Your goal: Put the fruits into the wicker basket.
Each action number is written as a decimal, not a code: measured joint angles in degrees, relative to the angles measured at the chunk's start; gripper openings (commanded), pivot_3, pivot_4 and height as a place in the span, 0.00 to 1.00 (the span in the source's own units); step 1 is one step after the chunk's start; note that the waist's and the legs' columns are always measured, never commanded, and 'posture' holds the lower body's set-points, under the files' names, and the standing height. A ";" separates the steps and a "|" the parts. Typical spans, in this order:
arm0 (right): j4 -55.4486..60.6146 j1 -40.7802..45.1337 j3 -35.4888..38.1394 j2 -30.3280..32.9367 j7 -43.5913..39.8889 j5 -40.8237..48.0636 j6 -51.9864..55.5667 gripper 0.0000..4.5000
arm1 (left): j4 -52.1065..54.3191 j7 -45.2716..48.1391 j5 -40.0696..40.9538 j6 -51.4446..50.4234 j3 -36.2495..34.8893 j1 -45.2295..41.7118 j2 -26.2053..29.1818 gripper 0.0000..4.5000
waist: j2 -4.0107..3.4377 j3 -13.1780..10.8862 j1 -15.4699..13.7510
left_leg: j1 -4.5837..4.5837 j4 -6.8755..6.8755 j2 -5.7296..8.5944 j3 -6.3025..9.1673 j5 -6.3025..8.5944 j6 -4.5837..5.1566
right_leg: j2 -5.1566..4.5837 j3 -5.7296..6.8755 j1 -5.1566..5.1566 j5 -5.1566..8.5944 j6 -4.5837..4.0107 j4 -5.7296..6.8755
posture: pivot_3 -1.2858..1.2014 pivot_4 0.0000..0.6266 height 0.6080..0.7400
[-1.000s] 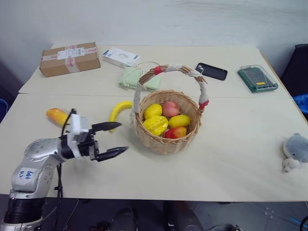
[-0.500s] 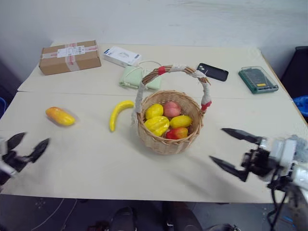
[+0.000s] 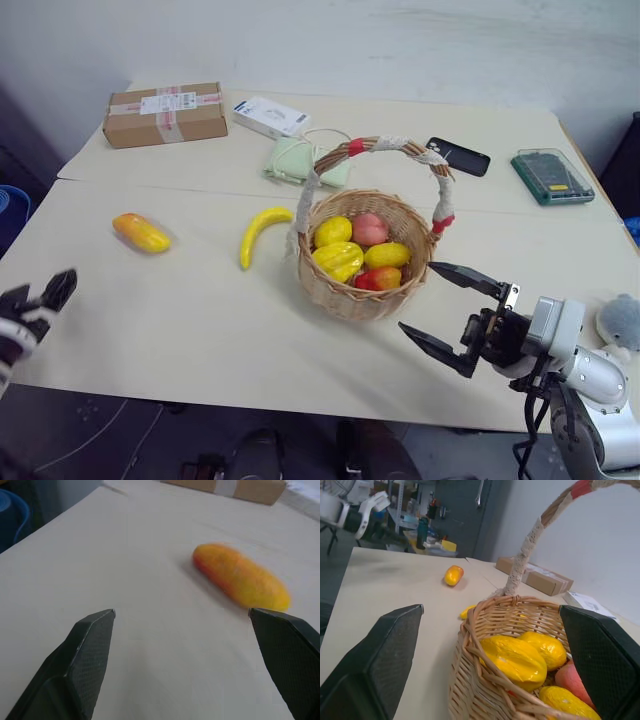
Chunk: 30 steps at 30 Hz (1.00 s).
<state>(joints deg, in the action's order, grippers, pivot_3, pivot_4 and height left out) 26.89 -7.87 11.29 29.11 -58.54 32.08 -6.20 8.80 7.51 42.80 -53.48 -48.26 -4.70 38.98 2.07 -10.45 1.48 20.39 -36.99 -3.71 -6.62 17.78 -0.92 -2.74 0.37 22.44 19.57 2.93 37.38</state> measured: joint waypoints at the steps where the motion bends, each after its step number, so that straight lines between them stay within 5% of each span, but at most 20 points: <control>1: -0.76 -0.21 0.28 0.04 -0.35 -0.07 -0.41 0.99 | -0.21 -2.92 -0.03 -4.06 1.14 -2.96 1.13 1.00 | -0.04 -0.02 0.14 | 0.00 0.02 0.01 -0.04 0.00 0.00 | 0.00 -0.02 0.01 0.00 0.00 0.00 | 0.52 0.24 1.00; 9: -4.22 -3.49 0.49 -0.07 -3.63 0.27 -5.23 0.99 | -12.93 -12.25 -4.14 -15.20 9.66 -22.29 0.86 1.00 | -0.07 -0.05 0.34 | -0.02 0.00 -0.04 -0.15 -0.20 -0.39 | 0.22 -0.08 0.13 0.00 0.01 0.14 | 0.52 0.24 1.00; 22: -11.86 -8.87 0.20 -2.83 -8.84 0.70 -15.99 0.99 | -45.71 -8.33 -15.43 2.11 20.06 -42.86 -4.10 1.00 | 0.01 -0.03 0.06 | -0.04 -0.09 -0.01 -0.21 -0.28 -0.51 | 0.25 -0.04 0.13 -0.01 0.06 0.24 | 0.52 0.24 1.00; 30: -16.41 -10.29 -0.14 -4.32 -10.36 0.54 -20.79 1.00 | -59.93 -3.66 -18.64 12.56 21.75 -48.53 -4.33 0.51 | 0.00 -0.03 -0.45 | -0.12 -0.12 0.03 -0.21 -0.35 -0.53 | 0.22 -0.01 0.07 -0.01 0.06 0.36 | 0.52 0.24 1.00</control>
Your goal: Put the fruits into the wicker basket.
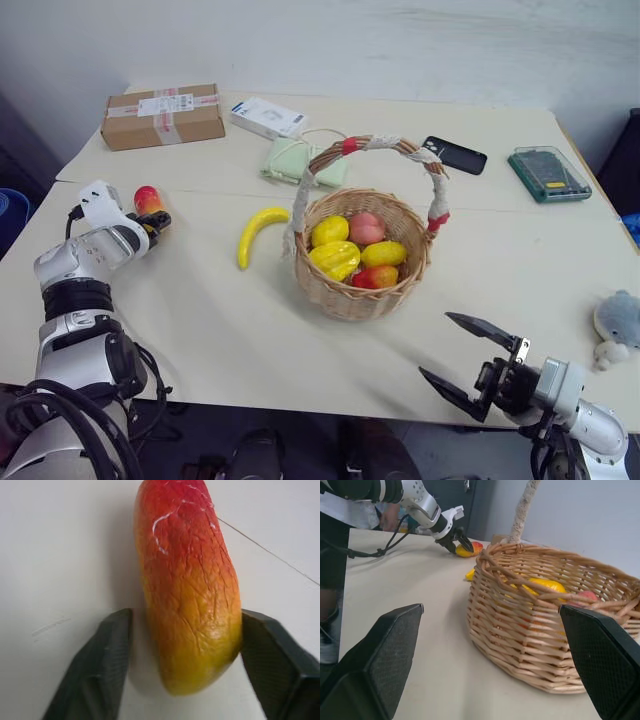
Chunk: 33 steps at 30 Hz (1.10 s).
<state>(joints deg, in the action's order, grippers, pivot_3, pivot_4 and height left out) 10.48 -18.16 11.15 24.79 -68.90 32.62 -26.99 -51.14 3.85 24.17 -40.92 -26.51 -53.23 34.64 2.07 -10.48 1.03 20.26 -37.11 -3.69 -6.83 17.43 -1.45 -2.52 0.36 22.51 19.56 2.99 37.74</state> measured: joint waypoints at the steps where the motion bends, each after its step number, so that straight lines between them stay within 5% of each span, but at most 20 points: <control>1: -0.31 -0.02 -0.08 0.00 -0.30 0.00 -0.51 1.00 | -1.57 1.14 -0.14 0.44 0.49 -0.82 -0.12 0.44 | 0.00 0.00 -0.24 | 0.02 -0.01 0.01 0.00 0.00 0.00 | 0.00 0.01 0.00 0.00 0.00 -0.01 | 0.52 0.24 1.00; 3: -1.14 0.20 -0.28 0.00 -0.58 0.02 -0.80 1.00 | -3.71 3.19 -0.82 1.02 1.44 -2.30 -0.43 0.36 | 0.00 0.00 -0.72 | 0.03 -0.02 0.01 -0.02 0.01 0.00 | 0.00 0.00 0.01 0.00 0.00 -0.03 | 0.52 0.24 1.00; 11: -4.19 1.70 -1.35 0.00 -0.58 -0.34 -2.90 1.00 | -4.00 9.03 -2.53 3.72 3.27 -1.32 -0.05 0.36 | -0.01 0.00 -0.87 | 0.02 0.01 -0.01 -0.03 0.01 -0.01 | 0.00 -0.02 0.02 0.00 0.00 -0.03 | 0.52 0.24 1.00; 17: -3.25 1.53 -1.21 -0.12 2.54 -1.24 -3.81 1.00 | 19.02 31.69 5.05 9.72 1.66 15.62 1.36 0.36 | 0.06 -0.09 0.43 | 0.11 0.04 -0.15 -0.06 0.02 -0.15 | 0.08 -0.09 0.14 0.02 -0.03 0.03 | 0.52 0.24 1.00; 20: 0.91 0.64 1.15 1.51 6.11 -0.36 -1.38 1.00 | 33.57 54.58 12.31 9.79 1.22 28.10 10.23 0.36 | 0.02 -0.12 1.53 | 0.06 0.08 -0.21 -0.11 0.03 -0.23 | 0.11 -0.14 0.15 0.09 -0.17 0.02 | 0.52 0.24 1.00; 24: 5.46 0.32 4.74 5.06 9.86 1.71 3.67 1.00 | 39.52 70.59 14.76 7.71 2.16 35.51 19.87 0.36 | -0.20 -0.25 1.06 | -0.07 0.09 -0.11 0.03 0.11 0.17 | -0.03 -0.08 0.00 0.11 -0.22 0.05 | 0.52 0.24 1.00; 29: 11.39 3.63 8.16 7.70 17.75 5.21 12.41 1.00 | 51.81 76.45 18.88 4.00 5.99 34.01 21.70 0.36 | -0.21 -0.24 0.04 | 0.07 0.06 0.00 0.17 0.18 0.21 | -0.27 0.03 -0.04 0.08 -0.27 -0.02 | 0.52 0.24 1.00; 33: 16.28 6.09 9.72 8.85 23.60 6.01 18.79 1.00 | 62.01 71.44 19.95 2.85 14.43 26.53 14.85 0.36 | -0.33 -0.20 -0.23 | 0.16 0.08 -0.02 0.15 0.14 0.33 | -0.13 0.02 0.02 0.08 -0.22 -0.11 | 0.52 0.24 1.00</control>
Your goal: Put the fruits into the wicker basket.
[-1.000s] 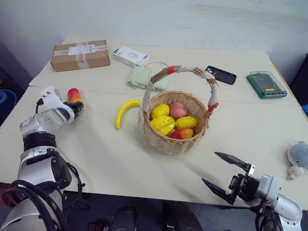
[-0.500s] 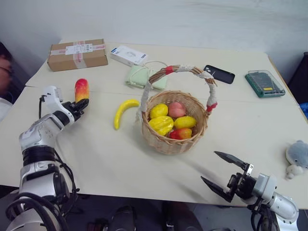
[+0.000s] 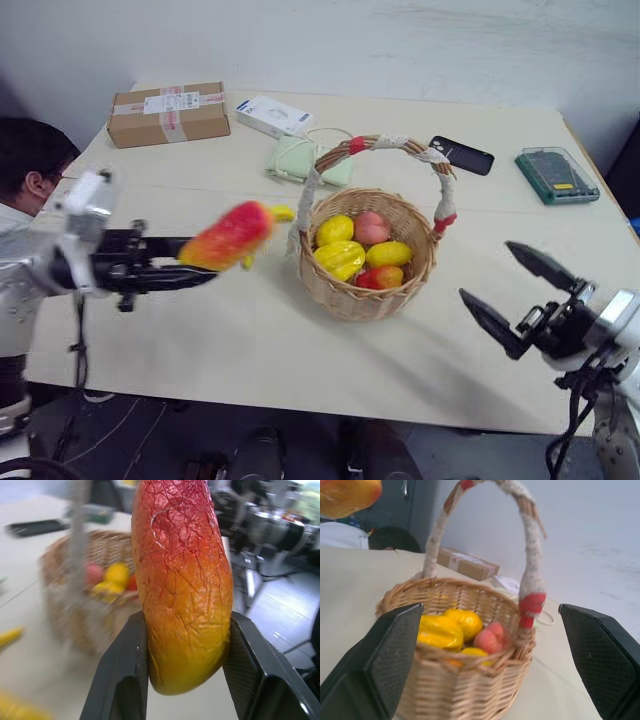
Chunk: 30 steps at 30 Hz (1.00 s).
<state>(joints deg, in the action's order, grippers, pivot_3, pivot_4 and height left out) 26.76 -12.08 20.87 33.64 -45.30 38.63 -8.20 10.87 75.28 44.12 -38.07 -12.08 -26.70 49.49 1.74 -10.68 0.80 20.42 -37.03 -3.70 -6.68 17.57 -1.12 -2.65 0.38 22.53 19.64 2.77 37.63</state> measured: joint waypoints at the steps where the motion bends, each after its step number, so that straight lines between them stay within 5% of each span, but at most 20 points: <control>1: 0.90 0.46 -0.25 0.03 0.98 -0.05 1.29 1.00 | 0.80 -1.58 -0.80 0.09 2.33 -1.42 -1.87 0.36 | 0.00 0.00 0.00 | 0.06 -0.01 -0.01 0.00 0.00 0.00 | 0.08 -0.01 0.04 0.01 0.02 -0.01 | 0.52 0.24 1.00; 5: 5.55 2.67 -1.48 0.14 5.31 -0.48 6.99 1.00 | 1.92 -9.69 -5.98 -2.15 12.45 -7.01 -8.21 0.36 | 0.00 -0.01 0.72 | 0.15 -0.10 -0.04 -0.08 -0.07 -0.09 | 0.25 -0.20 0.14 -0.03 0.19 0.00 | 0.52 0.24 1.00; 10: 10.59 5.24 -3.63 0.16 10.06 -0.89 12.79 1.00 | 2.20 -19.38 -7.10 -5.49 15.75 -9.13 -16.55 0.36 | 0.01 -0.01 1.12 | 0.11 -0.13 -0.05 -0.18 -0.17 -0.24 | 0.33 -0.37 0.16 -0.08 0.32 0.02 | 0.52 0.24 1.00; 11: 11.32 5.60 -3.79 0.15 11.06 -0.92 13.89 1.00 | 2.24 -20.89 -7.09 -6.05 15.69 -9.13 -17.46 0.52 | 0.01 -0.01 1.03 | 0.11 -0.12 -0.06 -0.18 -0.18 -0.26 | 0.34 -0.37 0.17 -0.07 0.32 0.02 | 0.52 0.24 1.00; 17: 13.96 6.21 -4.76 0.10 13.83 -0.92 17.46 1.00 | 4.74 -24.87 -6.89 -6.39 14.40 -7.99 -18.98 0.91 | 0.01 -0.01 0.84 | 0.12 -0.13 -0.04 -0.19 -0.19 -0.28 | 0.33 -0.40 0.16 -0.06 0.34 0.00 | 0.52 0.24 1.00; 18: 13.96 6.26 -4.77 0.10 13.91 -0.88 17.84 1.00 | 4.91 -24.71 -6.76 -6.22 14.01 -7.54 -18.75 0.98 | 0.01 -0.01 0.85 | 0.12 -0.13 -0.03 -0.20 -0.19 -0.27 | 0.33 -0.41 0.16 -0.06 0.34 0.00 | 0.52 0.24 1.00; 23: 13.70 6.36 -4.57 0.33 12.79 0.39 19.64 1.00 | 6.01 -18.24 -6.19 -0.79 9.00 -0.21 -11.57 0.99 | 0.01 -0.01 1.20 | 0.04 -0.05 -0.10 -0.24 -0.23 -0.36 | 0.39 -0.42 0.17 -0.05 0.33 0.02 | 0.52 0.24 1.00; 30: 11.14 6.66 -3.82 4.17 3.57 -0.95 16.58 1.00 | -2.44 -11.37 -6.11 6.04 -8.68 14.91 -1.60 0.99 | 0.04 -0.05 1.03 | 0.02 -0.06 -0.08 -0.24 0.00 0.06 | 0.27 -0.37 0.16 -0.03 0.28 -0.02 | 0.52 0.24 1.00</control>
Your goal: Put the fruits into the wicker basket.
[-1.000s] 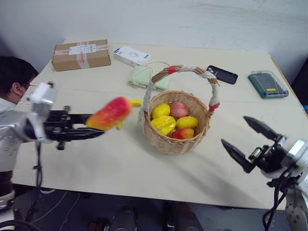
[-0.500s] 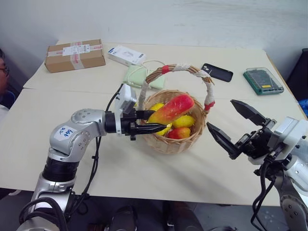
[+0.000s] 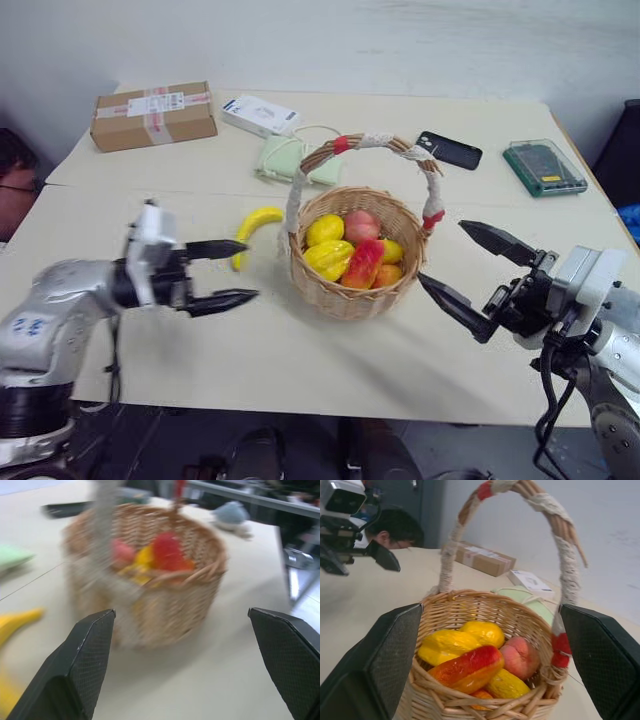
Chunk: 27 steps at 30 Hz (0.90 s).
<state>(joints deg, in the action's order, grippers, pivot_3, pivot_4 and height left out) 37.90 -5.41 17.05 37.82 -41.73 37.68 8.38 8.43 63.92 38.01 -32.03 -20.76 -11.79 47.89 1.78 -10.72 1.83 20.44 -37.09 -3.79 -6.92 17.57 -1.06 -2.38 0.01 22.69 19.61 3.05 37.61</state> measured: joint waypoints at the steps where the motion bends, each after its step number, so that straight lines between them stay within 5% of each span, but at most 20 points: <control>1: -0.44 0.45 0.04 0.28 -1.31 -0.18 -0.58 1.00 | -3.21 -0.73 -0.27 0.33 -3.66 1.91 1.14 0.99 | 0.00 0.00 -0.03 | 0.00 0.01 0.01 0.00 0.03 0.06 | -0.04 0.01 0.00 0.00 0.00 0.00 | 0.52 0.24 1.00; 7: -0.45 4.38 -0.88 0.37 -3.98 1.71 -0.59 1.00 | -26.75 -6.94 -5.99 6.62 -17.36 8.58 5.33 0.99 | 0.03 -0.01 0.29 | 0.03 0.10 -0.01 0.01 0.11 0.11 | -0.16 0.11 0.08 0.02 -0.04 -0.03 | 0.52 0.24 1.00; 13: -0.58 8.19 -1.28 0.36 -3.72 1.97 -0.13 1.00 | -34.98 -7.42 -8.79 8.29 -18.17 8.31 8.13 0.99 | 0.26 0.03 -0.53 | 0.35 0.06 0.04 0.24 0.11 0.15 | -0.69 0.71 0.10 0.05 -0.10 -0.14 | 0.52 0.24 1.00; 20: -0.39 6.58 -0.76 0.36 -2.90 1.73 1.24 1.00 | -22.51 -6.70 -6.90 -7.79 -2.02 -6.09 9.66 0.99 | 0.23 0.02 -0.57 | 0.97 0.07 0.14 0.17 -0.18 0.29 | -1.13 1.23 0.37 0.05 -0.11 -0.11 | 0.52 0.24 1.00; 27: -0.39 1.41 0.73 -1.53 -2.02 1.18 1.09 1.00 | -19.54 -17.85 -10.66 -16.19 13.03 -24.31 -4.96 0.99 | 0.15 0.00 -0.08 | 0.94 -0.13 0.16 -0.07 -0.30 0.26 | -0.85 1.04 0.36 -0.07 0.21 0.00 | 0.52 0.24 1.00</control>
<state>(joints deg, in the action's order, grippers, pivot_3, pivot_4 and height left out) 37.51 -4.01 17.78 36.29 -43.75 38.86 9.47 -11.11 46.07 27.35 -48.23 -7.72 -36.10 42.93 1.93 -10.72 1.74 21.38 -37.22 -3.62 -6.99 17.27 -0.80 -3.23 1.05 23.04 19.54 3.26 37.61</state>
